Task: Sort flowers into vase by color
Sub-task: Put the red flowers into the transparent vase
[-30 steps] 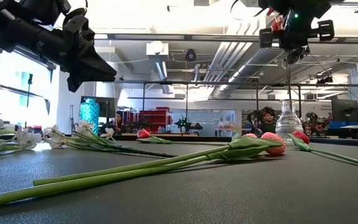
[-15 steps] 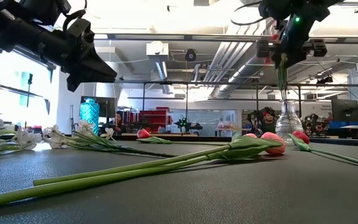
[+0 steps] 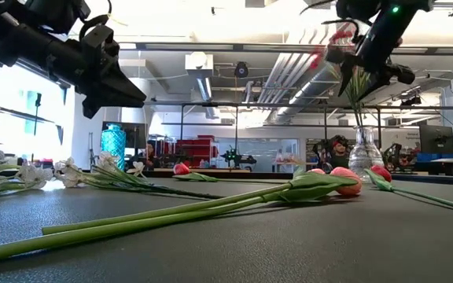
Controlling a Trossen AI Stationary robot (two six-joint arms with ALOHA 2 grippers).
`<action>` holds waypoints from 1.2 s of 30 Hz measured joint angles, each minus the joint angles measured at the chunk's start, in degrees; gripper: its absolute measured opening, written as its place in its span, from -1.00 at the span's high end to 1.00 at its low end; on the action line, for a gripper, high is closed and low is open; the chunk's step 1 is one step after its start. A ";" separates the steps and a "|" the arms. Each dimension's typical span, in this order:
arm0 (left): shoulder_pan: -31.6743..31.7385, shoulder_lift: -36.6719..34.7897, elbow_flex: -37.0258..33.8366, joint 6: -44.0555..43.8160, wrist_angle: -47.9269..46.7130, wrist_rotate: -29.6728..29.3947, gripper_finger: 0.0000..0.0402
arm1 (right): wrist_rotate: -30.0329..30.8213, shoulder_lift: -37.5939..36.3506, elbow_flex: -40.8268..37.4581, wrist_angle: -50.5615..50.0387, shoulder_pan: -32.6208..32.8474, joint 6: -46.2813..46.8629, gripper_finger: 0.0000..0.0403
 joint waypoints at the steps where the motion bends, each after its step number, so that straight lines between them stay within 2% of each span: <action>1: 0.00 0.00 0.00 0.14 0.06 0.00 0.63 | -0.33 -0.86 0.00 -0.51 0.16 0.57 0.09; 7: 0.00 0.00 0.00 -0.14 0.05 -0.22 0.63 | -5.87 -5.94 0.02 -2.67 0.17 2.93 0.09; 15: 0.00 0.00 0.00 -0.27 0.03 -1.78 0.63 | -23.20 -7.24 0.02 -9.32 -3.59 3.56 0.09; 24: -0.32 0.00 0.00 -5.36 0.50 -2.33 0.63 | -40.65 -6.99 0.02 -12.35 -3.60 -2.71 0.09; 30: -1.96 0.00 0.00 -7.29 0.50 -4.07 0.63 | -43.07 -5.87 0.02 -14.56 0.23 -3.49 0.09; 36: -4.19 -0.02 0.00 -7.62 3.36 -4.52 0.63 | -41.27 -3.69 0.02 -14.61 8.38 3.02 0.09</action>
